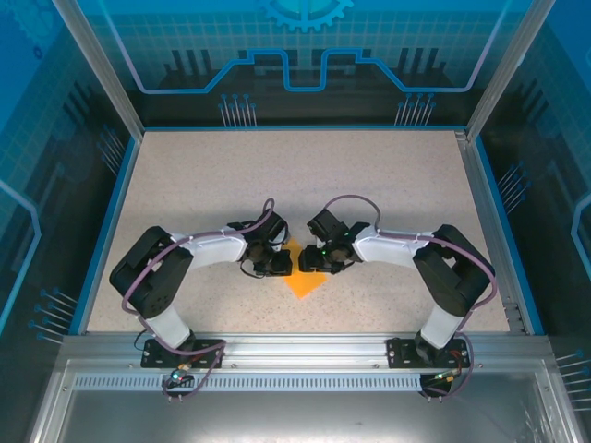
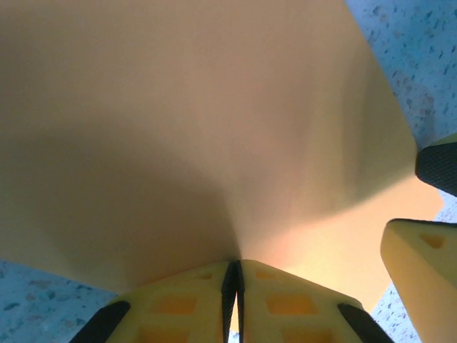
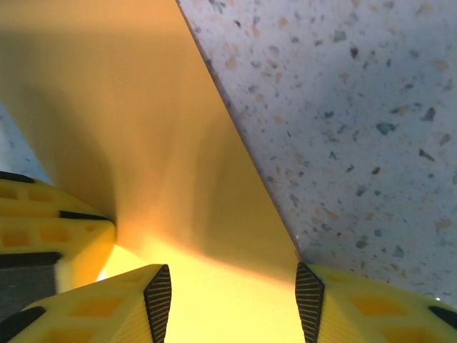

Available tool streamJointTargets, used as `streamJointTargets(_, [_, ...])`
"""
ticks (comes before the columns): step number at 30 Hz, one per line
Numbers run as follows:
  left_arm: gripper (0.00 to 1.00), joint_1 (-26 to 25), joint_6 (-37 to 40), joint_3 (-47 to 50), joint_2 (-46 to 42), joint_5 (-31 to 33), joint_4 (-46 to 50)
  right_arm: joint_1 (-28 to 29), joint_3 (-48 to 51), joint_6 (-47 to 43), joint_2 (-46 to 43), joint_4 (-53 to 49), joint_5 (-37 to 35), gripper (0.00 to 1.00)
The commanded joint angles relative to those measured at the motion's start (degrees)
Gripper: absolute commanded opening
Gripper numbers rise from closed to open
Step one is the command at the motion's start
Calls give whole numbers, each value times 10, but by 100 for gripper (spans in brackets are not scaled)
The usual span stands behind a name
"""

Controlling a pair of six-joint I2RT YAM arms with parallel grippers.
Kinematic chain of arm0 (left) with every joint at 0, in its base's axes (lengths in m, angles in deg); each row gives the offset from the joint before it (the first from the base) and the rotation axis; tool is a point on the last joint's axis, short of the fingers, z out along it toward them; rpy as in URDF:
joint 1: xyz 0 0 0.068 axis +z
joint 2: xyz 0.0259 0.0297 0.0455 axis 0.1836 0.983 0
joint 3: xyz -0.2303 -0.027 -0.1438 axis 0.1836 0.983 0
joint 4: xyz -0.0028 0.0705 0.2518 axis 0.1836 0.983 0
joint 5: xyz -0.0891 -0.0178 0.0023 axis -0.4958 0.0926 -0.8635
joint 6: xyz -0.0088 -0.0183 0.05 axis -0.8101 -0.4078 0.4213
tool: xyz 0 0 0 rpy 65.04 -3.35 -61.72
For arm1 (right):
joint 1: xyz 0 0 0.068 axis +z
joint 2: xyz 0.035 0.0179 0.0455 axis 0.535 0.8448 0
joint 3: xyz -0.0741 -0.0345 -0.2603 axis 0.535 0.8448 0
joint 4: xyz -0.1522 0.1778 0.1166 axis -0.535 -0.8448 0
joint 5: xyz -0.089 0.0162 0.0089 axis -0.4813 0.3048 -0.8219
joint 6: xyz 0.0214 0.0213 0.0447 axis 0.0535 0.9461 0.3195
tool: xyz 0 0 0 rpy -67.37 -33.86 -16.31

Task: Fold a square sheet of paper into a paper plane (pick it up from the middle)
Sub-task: Third fold the triangle at the center of the table.

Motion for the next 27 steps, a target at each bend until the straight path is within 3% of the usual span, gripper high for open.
streamJointTargets(1, [14,4,17,30,12,5,30,12,-10,-8,10,-23,-21,52])
streamJointTargets(16, [15,17,10,28,-16,-26,16,23,28,22,1,35,15,52])
streamJointTargets(27, [23,23,12,-6,-46,-24,50,22,50,38,-2,67,33,51])
